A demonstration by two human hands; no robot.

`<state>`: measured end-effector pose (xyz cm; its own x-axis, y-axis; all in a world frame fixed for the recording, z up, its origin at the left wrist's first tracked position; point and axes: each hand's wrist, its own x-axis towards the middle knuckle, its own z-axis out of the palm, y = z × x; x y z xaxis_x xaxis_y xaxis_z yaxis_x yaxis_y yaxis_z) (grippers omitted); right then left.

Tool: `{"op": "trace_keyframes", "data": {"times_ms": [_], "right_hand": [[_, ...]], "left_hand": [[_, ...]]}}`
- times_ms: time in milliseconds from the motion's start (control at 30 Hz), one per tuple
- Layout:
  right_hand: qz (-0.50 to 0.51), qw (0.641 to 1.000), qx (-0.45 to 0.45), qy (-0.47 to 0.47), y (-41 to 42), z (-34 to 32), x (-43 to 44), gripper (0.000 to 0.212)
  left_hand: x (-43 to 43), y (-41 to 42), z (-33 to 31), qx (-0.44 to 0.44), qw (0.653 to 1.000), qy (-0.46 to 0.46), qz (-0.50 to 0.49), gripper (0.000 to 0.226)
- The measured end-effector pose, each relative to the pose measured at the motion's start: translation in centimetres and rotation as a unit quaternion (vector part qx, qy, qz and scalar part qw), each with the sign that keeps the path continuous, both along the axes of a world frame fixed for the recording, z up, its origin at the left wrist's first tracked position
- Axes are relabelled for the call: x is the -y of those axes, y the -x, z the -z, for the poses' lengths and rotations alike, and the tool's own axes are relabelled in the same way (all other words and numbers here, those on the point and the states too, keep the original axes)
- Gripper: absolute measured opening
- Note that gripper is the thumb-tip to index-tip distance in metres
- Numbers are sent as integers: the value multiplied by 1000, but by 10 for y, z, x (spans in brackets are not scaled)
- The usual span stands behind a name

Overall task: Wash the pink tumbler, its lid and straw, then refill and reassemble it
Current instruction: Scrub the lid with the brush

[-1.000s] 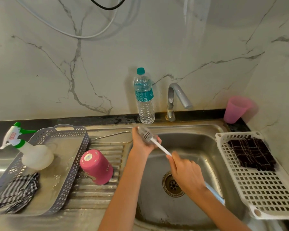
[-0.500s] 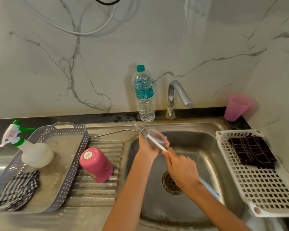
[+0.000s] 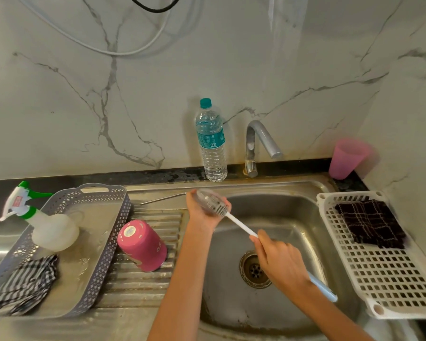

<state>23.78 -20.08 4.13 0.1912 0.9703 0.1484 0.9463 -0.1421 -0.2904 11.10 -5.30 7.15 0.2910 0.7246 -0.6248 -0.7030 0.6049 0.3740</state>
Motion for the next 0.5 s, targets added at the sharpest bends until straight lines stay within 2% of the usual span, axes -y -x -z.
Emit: {"op": "trace_keyframes", "data": {"times_ms": [167, 267, 433, 500], "right_hand": [[-9, 999, 16, -31, 8, 1, -7, 29], [2, 1000, 3, -7, 1, 1, 1, 35], [-18, 999, 4, -30, 8, 4, -6, 29], [-15, 999, 14, -26, 6, 7, -6, 35]], "left_hand": [[10, -10, 1, 22, 1000, 8, -8, 45], [0, 6, 2, 23, 1000, -2, -10, 45], [9, -5, 3, 20, 1000, -13, 8, 48], [8, -3, 1, 11, 1000, -16, 19, 48]]}}
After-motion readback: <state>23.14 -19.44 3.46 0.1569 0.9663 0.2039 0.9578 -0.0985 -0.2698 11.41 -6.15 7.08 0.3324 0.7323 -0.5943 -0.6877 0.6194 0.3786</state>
